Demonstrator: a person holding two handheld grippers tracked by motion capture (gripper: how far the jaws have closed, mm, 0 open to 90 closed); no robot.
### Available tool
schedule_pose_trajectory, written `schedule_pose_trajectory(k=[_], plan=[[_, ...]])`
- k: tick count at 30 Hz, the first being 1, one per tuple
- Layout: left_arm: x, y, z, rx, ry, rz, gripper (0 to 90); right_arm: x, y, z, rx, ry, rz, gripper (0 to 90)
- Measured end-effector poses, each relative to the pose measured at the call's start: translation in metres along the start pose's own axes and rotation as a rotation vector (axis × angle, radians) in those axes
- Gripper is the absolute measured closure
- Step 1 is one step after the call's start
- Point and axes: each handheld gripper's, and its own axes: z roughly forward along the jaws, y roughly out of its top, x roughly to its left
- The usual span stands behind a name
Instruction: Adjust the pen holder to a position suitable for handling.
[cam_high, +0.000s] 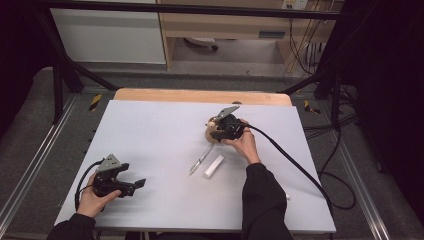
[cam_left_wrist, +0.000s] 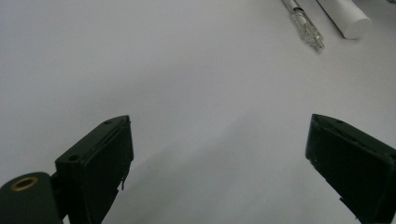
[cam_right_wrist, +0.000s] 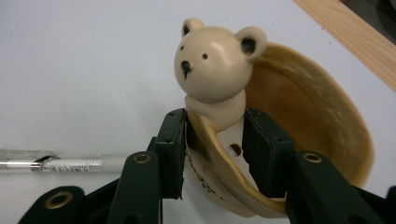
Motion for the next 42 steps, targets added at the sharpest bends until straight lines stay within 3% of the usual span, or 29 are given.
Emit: schedule_pose_trajectory(k=[10,14,21,29,36,42], plan=[[0.000,0.000,0.000,0.001,0.002,0.000,7.9,0.002,-0.001,0.001,-0.026,0.056,0.008,70.9],[0.000,0.000,0.000,0.000,0.001,0.001,7.9,0.003,0.000,0.001,-0.023,0.055,0.020,71.3],[0.000,0.000,0.000,-0.001,0.001,0.001,8.1,0.005,0.000,0.000,-0.031,0.048,-0.006,71.7],[0.000,0.000,0.000,-0.001,0.002,0.002,8.1,0.007,0.008,-0.014,-0.065,0.057,-0.008,72.0],[0.000,0.000,0.000,-0.001,0.003,0.000,8.0,0.024,0.021,-0.022,-0.079,0.088,-0.011,72.0],[0.000,0.000,0.000,-0.001,0.003,0.001,8.0,0.042,0.032,-0.014,-0.078,0.116,0.000,72.0]])
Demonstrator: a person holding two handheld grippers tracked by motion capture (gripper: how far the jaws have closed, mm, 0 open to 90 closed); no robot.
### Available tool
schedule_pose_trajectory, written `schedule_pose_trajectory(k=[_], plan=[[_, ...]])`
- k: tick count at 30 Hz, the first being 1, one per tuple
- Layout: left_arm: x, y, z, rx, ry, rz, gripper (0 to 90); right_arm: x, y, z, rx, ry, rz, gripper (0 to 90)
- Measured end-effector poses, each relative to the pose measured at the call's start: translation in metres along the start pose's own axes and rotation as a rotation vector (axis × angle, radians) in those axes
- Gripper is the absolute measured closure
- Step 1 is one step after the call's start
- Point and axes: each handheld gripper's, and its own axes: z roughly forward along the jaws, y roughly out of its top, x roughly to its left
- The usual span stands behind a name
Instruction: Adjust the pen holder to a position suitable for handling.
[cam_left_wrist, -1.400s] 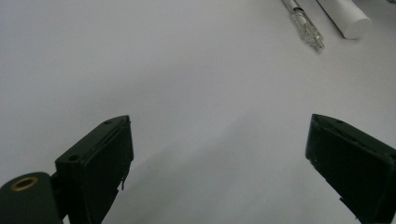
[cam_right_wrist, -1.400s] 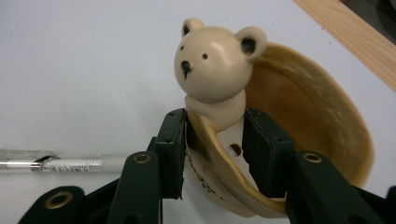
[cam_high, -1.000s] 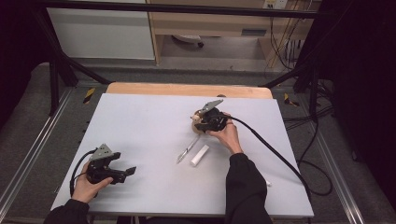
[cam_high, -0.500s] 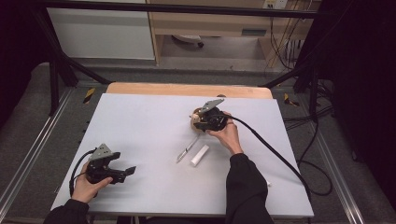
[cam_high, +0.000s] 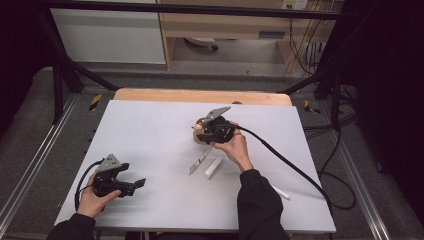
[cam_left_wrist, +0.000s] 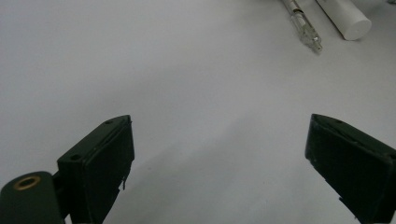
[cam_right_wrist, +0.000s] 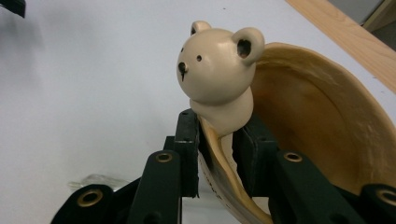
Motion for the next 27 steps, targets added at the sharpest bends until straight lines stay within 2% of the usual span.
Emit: schedule_pose_trajectory(k=[4,13,18,27], plan=[[0.000,0.000,0.000,0.001,-0.001,0.003,8.0,0.008,0.005,0.013,0.002,0.009,0.024,72.0],[0.000,0.000,-0.001,0.000,-0.002,0.004,8.0,0.016,0.007,0.038,0.032,0.027,0.030,72.0],[0.000,0.000,0.000,0.001,-0.002,0.005,8.0,0.015,0.004,0.044,0.058,0.027,0.025,71.9],[0.000,0.000,-0.001,0.001,-0.002,0.005,8.0,0.011,0.004,0.045,0.053,0.038,0.035,71.0]])
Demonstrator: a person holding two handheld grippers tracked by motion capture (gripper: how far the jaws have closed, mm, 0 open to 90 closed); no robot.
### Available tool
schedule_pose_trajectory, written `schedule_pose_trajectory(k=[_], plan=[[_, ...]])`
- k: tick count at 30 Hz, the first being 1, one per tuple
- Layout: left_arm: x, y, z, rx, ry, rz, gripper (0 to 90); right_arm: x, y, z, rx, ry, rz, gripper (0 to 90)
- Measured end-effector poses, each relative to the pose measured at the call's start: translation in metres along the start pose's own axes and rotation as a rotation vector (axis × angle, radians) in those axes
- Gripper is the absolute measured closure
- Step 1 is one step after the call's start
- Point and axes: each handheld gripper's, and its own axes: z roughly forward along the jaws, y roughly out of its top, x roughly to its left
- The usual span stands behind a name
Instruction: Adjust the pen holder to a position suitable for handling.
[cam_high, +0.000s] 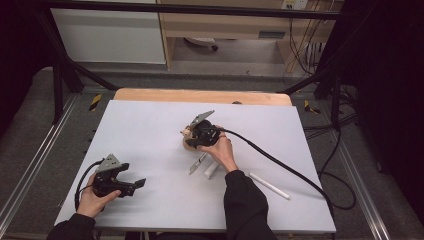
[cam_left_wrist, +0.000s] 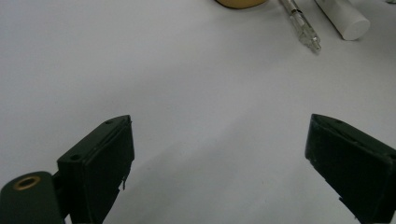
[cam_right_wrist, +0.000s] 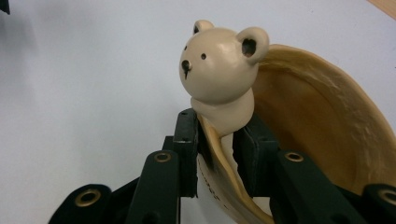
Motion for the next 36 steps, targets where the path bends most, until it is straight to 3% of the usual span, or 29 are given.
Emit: schedule_pose_trajectory(k=[6,12,14,17,19,20,21,22,31,36], plan=[[0.000,0.000,0.000,0.000,0.000,-0.003,8.0,-0.001,0.001,-0.001,-0.006,0.000,-0.001,67.7],[0.000,0.000,0.001,0.003,0.002,-0.005,8.0,0.000,0.005,-0.012,-0.024,-0.016,-0.002,56.9],[0.000,0.000,0.001,0.004,0.002,-0.004,8.1,0.002,0.008,-0.023,-0.028,-0.018,0.010,46.7],[-0.001,0.000,0.001,0.007,0.003,-0.004,7.9,0.004,0.010,-0.031,-0.039,-0.022,0.021,41.2],[-0.001,0.000,0.001,0.011,0.004,-0.004,7.8,0.008,0.009,-0.043,-0.058,-0.033,0.038,30.0],[-0.001,0.000,0.002,0.014,0.004,-0.004,7.8,0.008,0.009,-0.043,-0.058,-0.033,0.038,30.0],[-0.001,0.000,0.002,0.017,0.006,-0.004,7.8,0.011,0.007,-0.051,-0.060,-0.048,0.050,22.5],[-0.002,0.000,0.002,0.018,0.004,-0.006,7.7,0.011,0.007,-0.051,-0.060,-0.048,0.050,22.5],[-0.003,0.001,0.003,0.024,0.006,-0.007,7.0,0.019,-0.021,-0.087,-0.073,-0.081,0.139,2.8],[-0.004,0.001,0.003,0.027,0.003,-0.012,6.8,0.022,-0.038,-0.101,-0.101,-0.090,0.184,2.0]])
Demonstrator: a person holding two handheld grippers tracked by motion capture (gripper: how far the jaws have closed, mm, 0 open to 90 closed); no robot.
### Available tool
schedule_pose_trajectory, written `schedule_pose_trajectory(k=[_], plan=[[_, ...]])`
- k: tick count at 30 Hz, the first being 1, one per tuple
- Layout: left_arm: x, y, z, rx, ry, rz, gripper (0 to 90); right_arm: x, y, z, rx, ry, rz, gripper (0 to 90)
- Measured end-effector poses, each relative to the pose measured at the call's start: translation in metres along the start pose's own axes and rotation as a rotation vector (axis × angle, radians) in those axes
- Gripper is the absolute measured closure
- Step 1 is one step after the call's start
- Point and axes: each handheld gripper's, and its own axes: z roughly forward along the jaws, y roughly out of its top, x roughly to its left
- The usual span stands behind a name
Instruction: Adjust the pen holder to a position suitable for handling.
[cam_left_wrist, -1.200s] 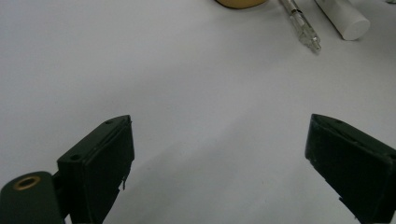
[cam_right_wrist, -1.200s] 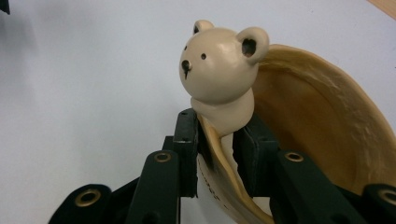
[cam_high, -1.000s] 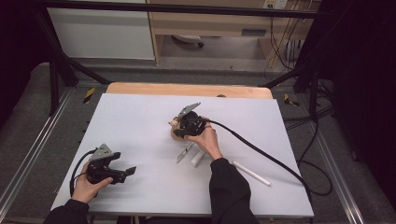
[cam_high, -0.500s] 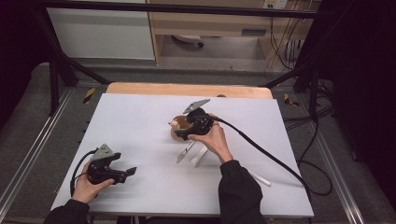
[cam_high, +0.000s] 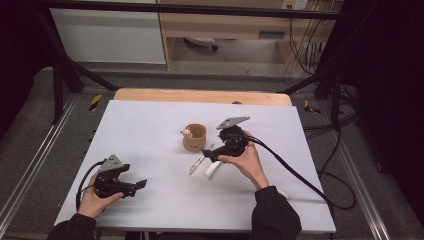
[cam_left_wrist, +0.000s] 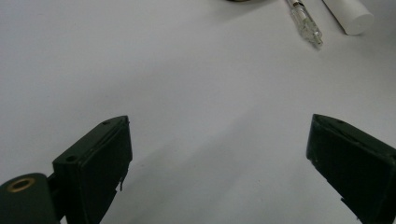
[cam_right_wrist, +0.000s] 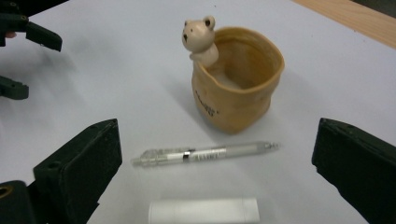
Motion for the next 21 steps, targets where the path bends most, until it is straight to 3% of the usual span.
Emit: schedule_pose_trajectory(k=[8,11,12,13,14,15,16,17,21], plan=[[-0.003,0.002,0.002,0.015,0.001,-0.008,6.8,-0.009,-0.037,-0.026,-0.030,-0.018,0.009,0.6],[-0.004,0.003,0.003,0.013,0.001,-0.016,6.8,-0.016,-0.061,-0.035,-0.035,-0.015,0.048,0.6],[-0.005,0.004,0.003,0.013,0.000,-0.017,6.8,-0.016,-0.061,-0.035,-0.035,-0.015,0.048,0.6],[-0.005,0.004,0.003,0.015,-0.001,-0.012,6.8,-0.020,-0.076,-0.040,-0.032,-0.024,0.059,0.7],[-0.006,0.005,0.003,0.016,-0.001,-0.014,6.8,-0.020,-0.076,-0.040,-0.032,-0.024,0.059,0.7],[-0.006,0.005,0.004,0.017,0.000,-0.016,6.8,-0.025,-0.090,-0.043,-0.017,-0.037,0.086,0.7],[-0.006,0.006,0.004,0.019,-0.001,-0.016,6.8,-0.025,-0.090,-0.043,-0.017,-0.037,0.086,0.7],[-0.007,0.006,0.004,0.022,-0.002,-0.018,6.8,-0.031,-0.103,-0.048,-0.012,-0.046,0.104,0.7],[-0.008,0.010,0.006,0.024,-0.004,-0.026,6.8,-0.040,-0.124,-0.059,-0.031,-0.066,0.124,0.7]])
